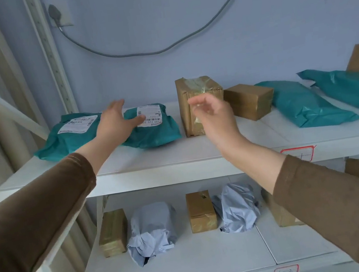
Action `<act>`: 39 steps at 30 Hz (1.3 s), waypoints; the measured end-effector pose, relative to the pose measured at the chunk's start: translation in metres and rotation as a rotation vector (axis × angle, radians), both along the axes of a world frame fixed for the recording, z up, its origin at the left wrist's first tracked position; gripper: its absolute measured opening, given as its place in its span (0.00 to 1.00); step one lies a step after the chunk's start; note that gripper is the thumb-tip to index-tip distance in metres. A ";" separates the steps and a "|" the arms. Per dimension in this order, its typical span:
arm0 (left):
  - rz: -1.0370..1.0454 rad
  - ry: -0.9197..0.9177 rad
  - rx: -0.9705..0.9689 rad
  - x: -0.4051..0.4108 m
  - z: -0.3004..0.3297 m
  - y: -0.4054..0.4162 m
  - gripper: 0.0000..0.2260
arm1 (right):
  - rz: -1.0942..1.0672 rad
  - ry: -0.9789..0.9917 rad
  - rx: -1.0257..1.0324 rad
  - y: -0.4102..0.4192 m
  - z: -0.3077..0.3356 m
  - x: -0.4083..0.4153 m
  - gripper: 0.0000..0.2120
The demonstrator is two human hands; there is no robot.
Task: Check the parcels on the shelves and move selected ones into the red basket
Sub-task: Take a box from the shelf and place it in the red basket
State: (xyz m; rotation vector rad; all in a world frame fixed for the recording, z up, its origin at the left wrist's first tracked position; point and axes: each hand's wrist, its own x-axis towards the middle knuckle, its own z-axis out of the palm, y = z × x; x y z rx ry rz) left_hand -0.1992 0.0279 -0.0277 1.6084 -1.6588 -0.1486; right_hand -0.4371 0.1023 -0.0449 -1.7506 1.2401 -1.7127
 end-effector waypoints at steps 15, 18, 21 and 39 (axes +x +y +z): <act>-0.335 0.764 0.315 -0.153 0.019 -0.009 0.17 | 0.107 -0.260 0.583 -0.062 0.032 -0.049 0.32; -0.372 0.803 0.280 -0.157 0.014 0.003 0.11 | 0.128 -0.298 0.534 -0.052 0.027 -0.052 0.24; -0.414 0.855 0.194 -0.164 0.013 0.038 0.10 | 0.165 -0.335 0.460 -0.028 0.019 -0.059 0.22; -0.668 0.714 -0.188 -0.227 -0.137 0.322 0.26 | 0.345 -0.574 0.253 0.232 -0.105 -0.156 0.35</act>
